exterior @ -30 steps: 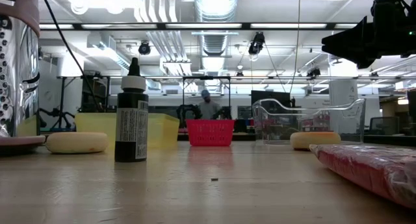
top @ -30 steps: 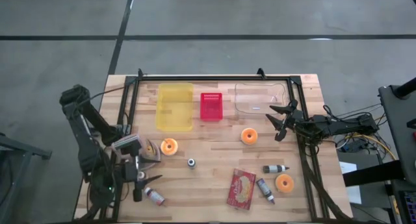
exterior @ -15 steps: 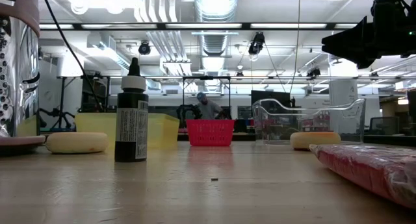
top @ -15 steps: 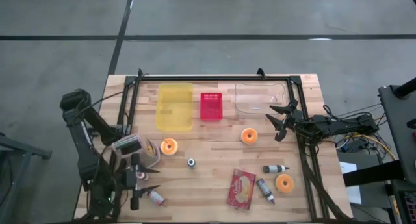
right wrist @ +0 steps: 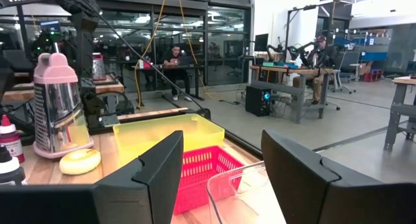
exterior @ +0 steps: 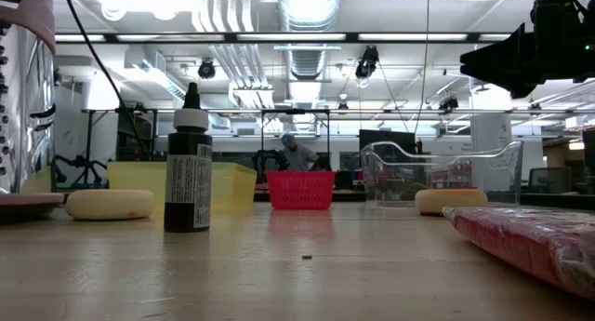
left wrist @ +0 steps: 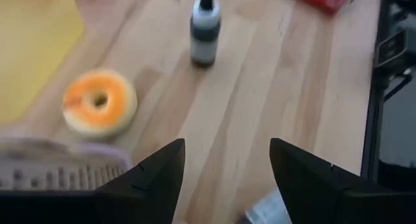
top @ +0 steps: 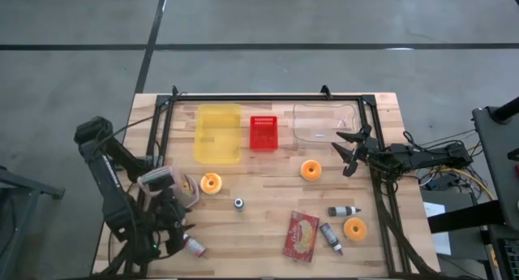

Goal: Pick & Place Food Item
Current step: Put the red food coloring bottle into the yellow bin

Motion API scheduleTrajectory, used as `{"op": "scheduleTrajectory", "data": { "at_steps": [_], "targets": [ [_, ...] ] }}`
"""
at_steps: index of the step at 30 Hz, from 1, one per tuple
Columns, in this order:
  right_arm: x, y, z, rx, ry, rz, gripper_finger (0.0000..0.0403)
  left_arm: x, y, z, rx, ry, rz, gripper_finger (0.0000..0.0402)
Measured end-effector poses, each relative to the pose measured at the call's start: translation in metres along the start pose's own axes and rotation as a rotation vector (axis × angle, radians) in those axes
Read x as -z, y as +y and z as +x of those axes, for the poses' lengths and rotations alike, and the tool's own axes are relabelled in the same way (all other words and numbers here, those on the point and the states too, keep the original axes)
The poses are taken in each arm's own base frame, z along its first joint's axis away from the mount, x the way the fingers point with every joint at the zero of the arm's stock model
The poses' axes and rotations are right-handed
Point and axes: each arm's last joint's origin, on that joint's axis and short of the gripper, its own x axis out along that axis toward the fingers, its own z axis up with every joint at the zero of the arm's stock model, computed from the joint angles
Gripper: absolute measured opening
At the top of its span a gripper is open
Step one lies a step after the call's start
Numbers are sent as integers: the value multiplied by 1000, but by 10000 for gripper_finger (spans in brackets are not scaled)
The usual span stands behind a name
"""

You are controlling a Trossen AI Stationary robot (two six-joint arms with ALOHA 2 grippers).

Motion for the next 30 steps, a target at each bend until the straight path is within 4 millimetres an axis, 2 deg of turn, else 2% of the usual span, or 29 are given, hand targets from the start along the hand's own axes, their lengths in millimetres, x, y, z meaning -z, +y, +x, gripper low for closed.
{"op": "scheduleTrajectory", "data": {
  "at_steps": [17, 22, 30],
  "targets": [
    [0, 0, 0, 0, 0, 0, 203, 1, 0, -7, 21, 214, -147, 232],
    [0, 0, 0, 0, 0, 0, 203, -4, 2, -11, -16, 351, -230, 232],
    [0, 0, 0, 0, 0, 0, 203, -10, 8, -8, -104, 416, -367, 232]
  ]
}}
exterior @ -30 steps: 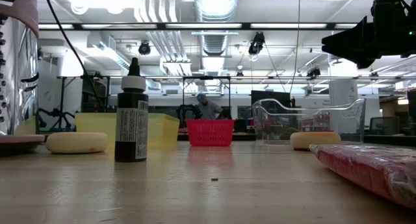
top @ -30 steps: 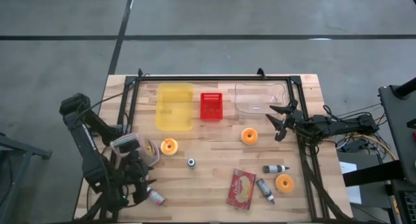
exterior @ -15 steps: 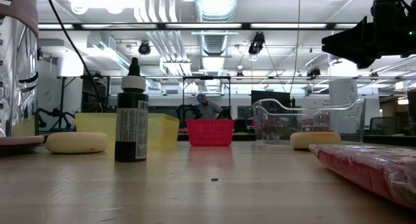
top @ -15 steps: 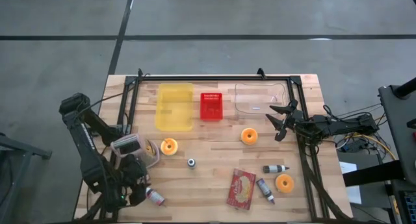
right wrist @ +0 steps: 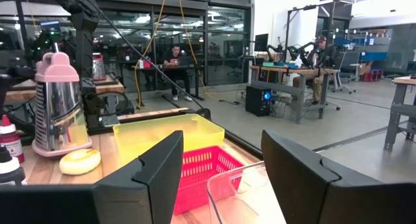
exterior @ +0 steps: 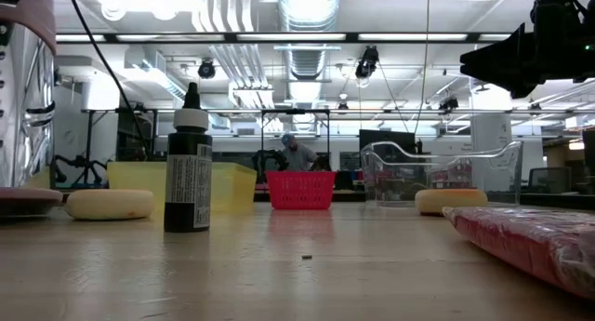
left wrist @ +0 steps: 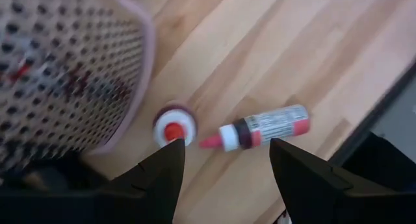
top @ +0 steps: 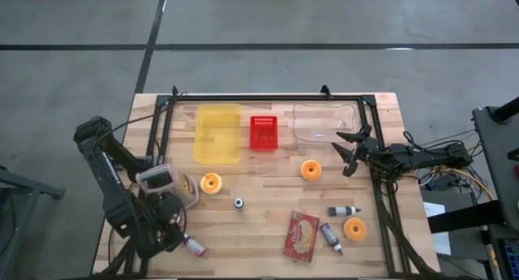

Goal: Pick & Place Food Item
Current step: Put the red food coloring bottle into the yellow bin

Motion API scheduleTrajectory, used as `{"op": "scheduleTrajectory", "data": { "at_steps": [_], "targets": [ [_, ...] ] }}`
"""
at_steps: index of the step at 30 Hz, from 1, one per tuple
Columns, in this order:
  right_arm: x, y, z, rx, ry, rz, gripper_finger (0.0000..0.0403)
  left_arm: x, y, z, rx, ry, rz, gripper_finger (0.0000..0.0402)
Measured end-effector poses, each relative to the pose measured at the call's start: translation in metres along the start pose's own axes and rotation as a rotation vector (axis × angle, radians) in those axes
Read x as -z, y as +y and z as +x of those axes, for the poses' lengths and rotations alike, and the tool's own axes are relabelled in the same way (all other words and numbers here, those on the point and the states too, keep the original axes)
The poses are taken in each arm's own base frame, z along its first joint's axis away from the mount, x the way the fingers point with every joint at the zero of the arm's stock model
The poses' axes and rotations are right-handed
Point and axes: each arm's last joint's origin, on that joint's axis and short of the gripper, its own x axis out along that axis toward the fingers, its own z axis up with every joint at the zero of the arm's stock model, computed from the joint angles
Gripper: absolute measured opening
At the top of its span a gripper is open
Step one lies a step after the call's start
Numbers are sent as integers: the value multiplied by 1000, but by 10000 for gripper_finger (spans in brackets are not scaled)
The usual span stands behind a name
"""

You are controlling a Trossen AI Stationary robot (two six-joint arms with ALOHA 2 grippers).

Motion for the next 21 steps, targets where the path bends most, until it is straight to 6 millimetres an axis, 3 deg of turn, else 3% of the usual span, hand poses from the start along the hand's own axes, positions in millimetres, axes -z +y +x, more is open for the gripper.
{"op": "scheduleTrajectory", "data": {
  "at_steps": [10, 21],
  "targets": [
    [0, 0, 0, 0, 0, 0, 203, -2, -5, 15, -105, 89, -47, 232],
    [0, 0, 0, 0, 0, 0, 203, 1, -13, 36, -212, 73, -26, 232]
  ]
}}
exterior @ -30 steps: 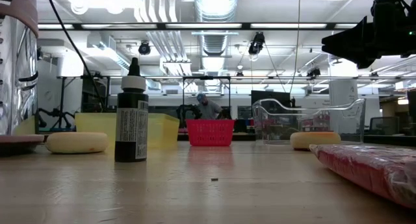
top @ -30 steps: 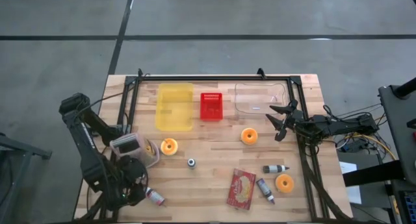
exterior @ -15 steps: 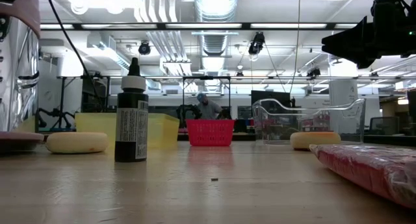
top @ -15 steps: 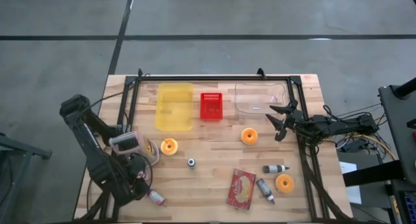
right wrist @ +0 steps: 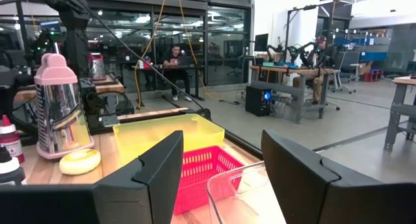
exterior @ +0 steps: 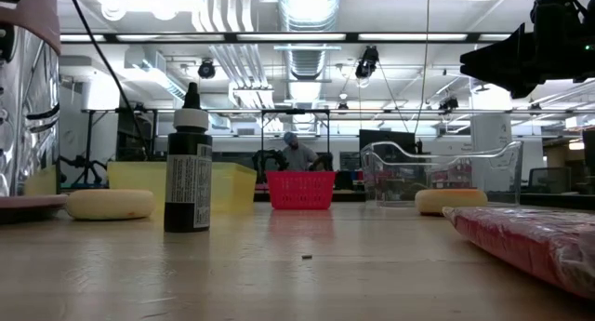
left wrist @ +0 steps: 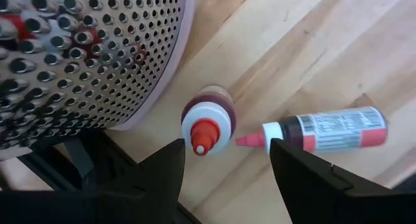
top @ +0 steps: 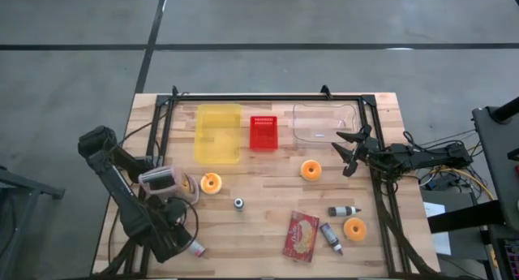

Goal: Pick & Place Food Item
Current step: Put the red food coloring bottle into the yellow bin

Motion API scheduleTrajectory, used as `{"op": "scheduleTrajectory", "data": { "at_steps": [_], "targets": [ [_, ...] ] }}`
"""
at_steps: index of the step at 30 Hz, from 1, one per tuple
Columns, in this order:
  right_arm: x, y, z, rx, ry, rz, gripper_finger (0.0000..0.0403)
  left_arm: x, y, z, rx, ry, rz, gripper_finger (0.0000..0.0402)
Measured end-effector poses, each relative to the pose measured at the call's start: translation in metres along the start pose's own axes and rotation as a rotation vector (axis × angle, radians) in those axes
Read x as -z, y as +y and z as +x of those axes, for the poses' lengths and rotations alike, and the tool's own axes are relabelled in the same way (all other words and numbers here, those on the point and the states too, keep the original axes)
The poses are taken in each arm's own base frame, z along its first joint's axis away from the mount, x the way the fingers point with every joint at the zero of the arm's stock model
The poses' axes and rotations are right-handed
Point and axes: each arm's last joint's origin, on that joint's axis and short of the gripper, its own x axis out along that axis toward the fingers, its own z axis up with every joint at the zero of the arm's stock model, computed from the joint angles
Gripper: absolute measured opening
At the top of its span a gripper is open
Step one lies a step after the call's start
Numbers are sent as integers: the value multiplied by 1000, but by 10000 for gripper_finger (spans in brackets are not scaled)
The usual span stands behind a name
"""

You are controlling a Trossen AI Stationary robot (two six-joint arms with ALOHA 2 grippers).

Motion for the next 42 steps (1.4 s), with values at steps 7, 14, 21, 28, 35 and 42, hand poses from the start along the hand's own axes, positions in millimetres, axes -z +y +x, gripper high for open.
{"op": "scheduleTrajectory", "data": {
  "at_steps": [7, 14, 21, 28, 35, 42],
  "targets": [
    [0, 0, 0, 0, 0, 0, 203, 1, -4, 9, -59, -12, 8, 232],
    [0, 0, 0, 0, 0, 0, 203, 1, -4, 12, -64, -21, 4, 232],
    [0, 0, 0, 0, 0, 0, 203, 1, -3, 26, -63, -13, -6, 232],
    [0, 0, 0, 0, 0, 0, 203, 1, -3, 26, -61, -11, -4, 232],
    [0, 0, 0, 0, 0, 0, 203, 1, -4, 27, -53, -9, -5, 207],
    [0, 0, 0, 0, 0, 0, 203, 1, -4, 26, -42, -7, -6, 145]
  ]
}}
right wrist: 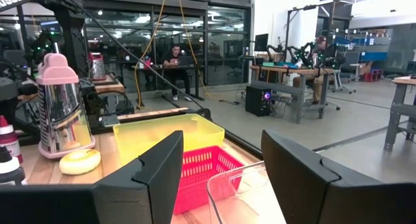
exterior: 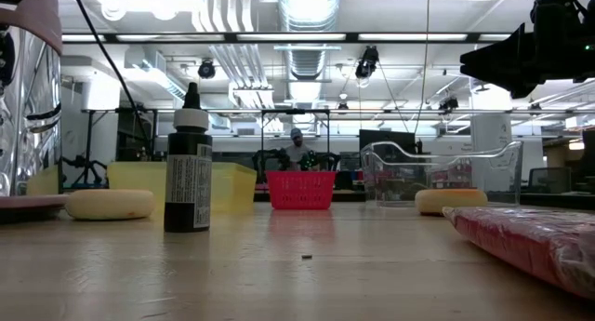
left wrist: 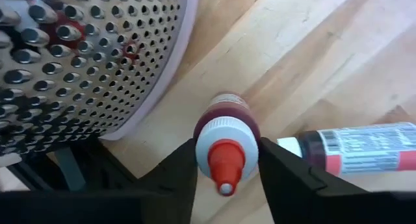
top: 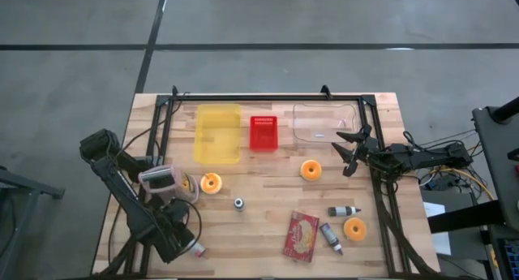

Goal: Pick & Place Food Item
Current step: Put the red food coloring bottle into the yellow bin

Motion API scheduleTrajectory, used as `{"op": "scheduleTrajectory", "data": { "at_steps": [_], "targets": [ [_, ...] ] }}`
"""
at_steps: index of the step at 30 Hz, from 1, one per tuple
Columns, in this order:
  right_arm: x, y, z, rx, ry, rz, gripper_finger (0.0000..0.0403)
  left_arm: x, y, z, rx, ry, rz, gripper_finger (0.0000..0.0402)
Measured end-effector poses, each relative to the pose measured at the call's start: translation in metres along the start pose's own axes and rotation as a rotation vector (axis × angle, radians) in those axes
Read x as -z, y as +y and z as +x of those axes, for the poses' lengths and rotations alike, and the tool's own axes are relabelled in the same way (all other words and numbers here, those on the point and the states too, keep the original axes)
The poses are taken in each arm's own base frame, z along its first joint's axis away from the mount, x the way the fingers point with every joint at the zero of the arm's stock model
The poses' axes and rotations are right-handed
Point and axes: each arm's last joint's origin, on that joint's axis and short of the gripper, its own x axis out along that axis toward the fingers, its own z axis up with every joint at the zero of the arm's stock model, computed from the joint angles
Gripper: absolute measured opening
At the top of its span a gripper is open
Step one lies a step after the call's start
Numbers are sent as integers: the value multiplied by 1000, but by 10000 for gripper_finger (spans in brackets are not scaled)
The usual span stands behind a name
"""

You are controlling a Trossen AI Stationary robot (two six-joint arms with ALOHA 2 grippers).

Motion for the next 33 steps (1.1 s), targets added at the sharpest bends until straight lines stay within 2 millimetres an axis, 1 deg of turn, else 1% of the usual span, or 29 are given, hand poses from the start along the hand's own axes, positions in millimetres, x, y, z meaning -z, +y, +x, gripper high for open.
{"op": "scheduleTrajectory", "data": {
  "at_steps": [3, 6, 27, 33],
  "targets": [
    [0, 0, 0, 0, 0, 0, 203, 0, 0, -1, 6, 1, 0, 128],
    [0, 0, 0, 0, 0, 0, 203, 0, 0, -1, 6, 1, 0, 123],
    [0, 0, 0, 0, 0, 0, 203, 0, 0, -1, 12, 2, 1, 122],
    [0, 0, 0, 0, 0, 0, 203, 0, -3, -7, 33, 6, 9, 122]
  ]
}}
